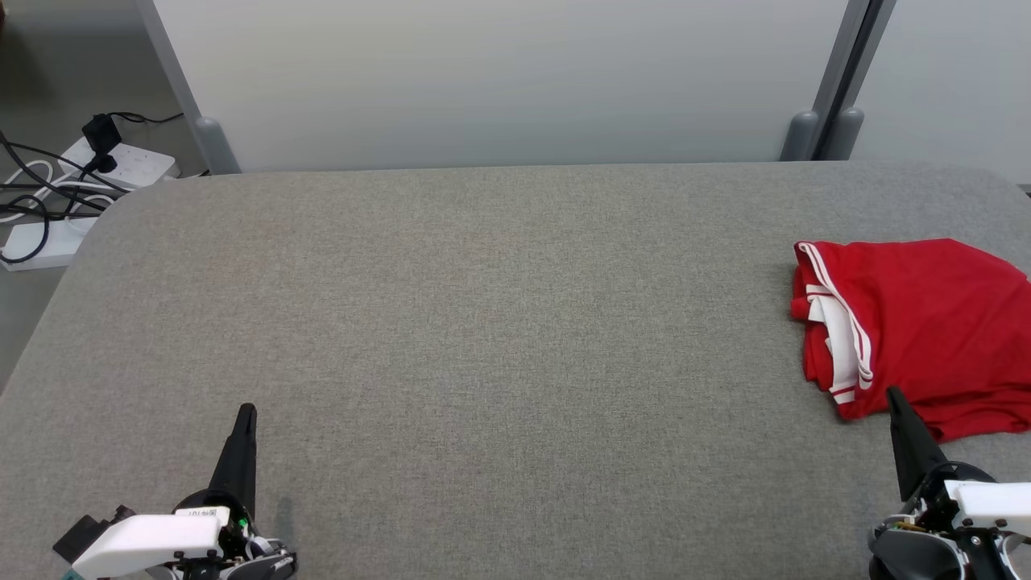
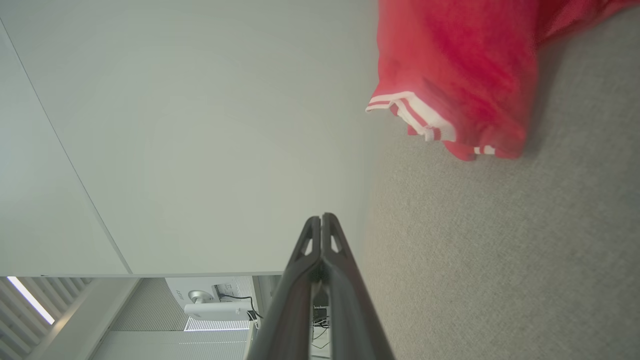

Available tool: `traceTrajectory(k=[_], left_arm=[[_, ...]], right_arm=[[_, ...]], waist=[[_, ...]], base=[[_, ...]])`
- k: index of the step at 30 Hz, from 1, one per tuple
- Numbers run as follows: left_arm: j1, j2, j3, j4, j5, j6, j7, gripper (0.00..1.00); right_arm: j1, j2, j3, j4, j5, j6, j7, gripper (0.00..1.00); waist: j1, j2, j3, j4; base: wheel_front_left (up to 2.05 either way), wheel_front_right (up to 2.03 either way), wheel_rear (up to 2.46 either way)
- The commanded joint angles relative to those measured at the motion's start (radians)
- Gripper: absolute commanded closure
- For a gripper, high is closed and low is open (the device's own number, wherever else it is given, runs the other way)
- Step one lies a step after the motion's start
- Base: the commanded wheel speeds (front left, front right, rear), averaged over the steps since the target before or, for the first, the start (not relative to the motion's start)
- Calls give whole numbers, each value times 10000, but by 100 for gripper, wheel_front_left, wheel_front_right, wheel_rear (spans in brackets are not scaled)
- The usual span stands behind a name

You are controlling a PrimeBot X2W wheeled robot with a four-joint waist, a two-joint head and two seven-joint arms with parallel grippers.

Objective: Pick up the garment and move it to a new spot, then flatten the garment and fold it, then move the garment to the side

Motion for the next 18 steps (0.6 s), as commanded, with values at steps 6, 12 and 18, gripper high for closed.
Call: traceTrajectory(k=[6, 12, 18], left_arm=[[-579, 214, 332, -276, -37, -82, 76, 100], [-579, 214, 332, -276, -37, -82, 76, 100], [-579, 214, 332, -277, -37, -82, 76, 100]], right_arm=[[-163, -102, 145, -305, 111, 46, 76, 100], [-163, -102, 145, -305, 112, 46, 76, 100], [-163, -102, 145, -305, 112, 46, 75, 100]], waist=[[0, -1, 0, 0], [0, -1, 0, 0], [0, -1, 0, 0]], base=[[0, 0, 0], [0, 0, 0], [0, 0, 0]])
